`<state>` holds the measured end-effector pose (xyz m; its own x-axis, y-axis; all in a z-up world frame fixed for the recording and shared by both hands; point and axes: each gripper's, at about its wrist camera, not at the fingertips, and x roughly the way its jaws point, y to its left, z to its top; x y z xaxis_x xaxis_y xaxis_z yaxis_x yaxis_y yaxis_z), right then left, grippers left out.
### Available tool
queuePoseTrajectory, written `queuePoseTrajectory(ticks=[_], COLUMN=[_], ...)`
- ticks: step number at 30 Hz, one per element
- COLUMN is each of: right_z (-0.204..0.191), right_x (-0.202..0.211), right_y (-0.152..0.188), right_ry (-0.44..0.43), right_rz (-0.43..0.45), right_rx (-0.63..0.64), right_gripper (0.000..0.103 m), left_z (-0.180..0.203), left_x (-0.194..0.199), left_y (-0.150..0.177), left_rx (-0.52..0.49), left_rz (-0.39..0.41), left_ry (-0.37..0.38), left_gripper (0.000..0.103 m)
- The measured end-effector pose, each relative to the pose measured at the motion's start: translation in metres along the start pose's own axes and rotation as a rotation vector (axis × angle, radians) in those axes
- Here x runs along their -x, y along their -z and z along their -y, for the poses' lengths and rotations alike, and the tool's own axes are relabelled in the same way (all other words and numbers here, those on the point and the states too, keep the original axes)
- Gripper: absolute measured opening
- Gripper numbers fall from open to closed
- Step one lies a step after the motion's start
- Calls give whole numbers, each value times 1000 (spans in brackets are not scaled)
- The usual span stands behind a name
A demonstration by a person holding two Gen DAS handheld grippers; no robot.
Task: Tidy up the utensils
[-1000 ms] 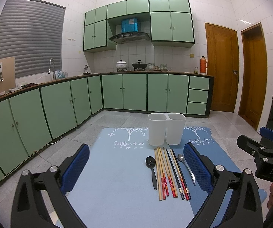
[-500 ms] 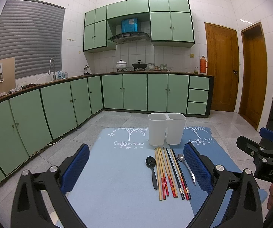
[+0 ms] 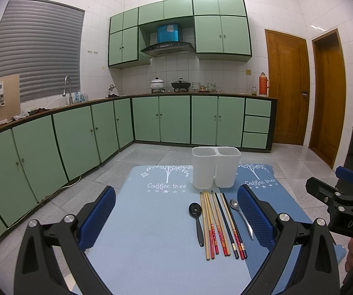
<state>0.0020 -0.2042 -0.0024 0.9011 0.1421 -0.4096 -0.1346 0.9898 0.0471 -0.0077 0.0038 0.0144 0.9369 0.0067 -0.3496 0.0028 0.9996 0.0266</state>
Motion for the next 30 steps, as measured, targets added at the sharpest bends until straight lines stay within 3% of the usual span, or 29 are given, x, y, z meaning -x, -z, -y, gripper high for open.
queuePoseTrajectory(ticks=[13,19,25,30], right_z=[0,5,13,23], right_x=[-1,-21,-54,-105], right_y=[4,4,2,0], right_ry=[2,7,34,42], right_rz=[-13,-37,-103,-228], right_rx=[-4,-9,-5,-13], right_gripper=[98,98,98,98], left_z=[-4,-5,-10,-20], left_x=[0,-12,-48,-97], left_y=[-2,-4,1,7], left_rx=[2,1,0,-18], left_rz=[-6,-26,-90,-187], left_ry=[-2,-4,-27,-58], left_gripper=[97,97,97,97])
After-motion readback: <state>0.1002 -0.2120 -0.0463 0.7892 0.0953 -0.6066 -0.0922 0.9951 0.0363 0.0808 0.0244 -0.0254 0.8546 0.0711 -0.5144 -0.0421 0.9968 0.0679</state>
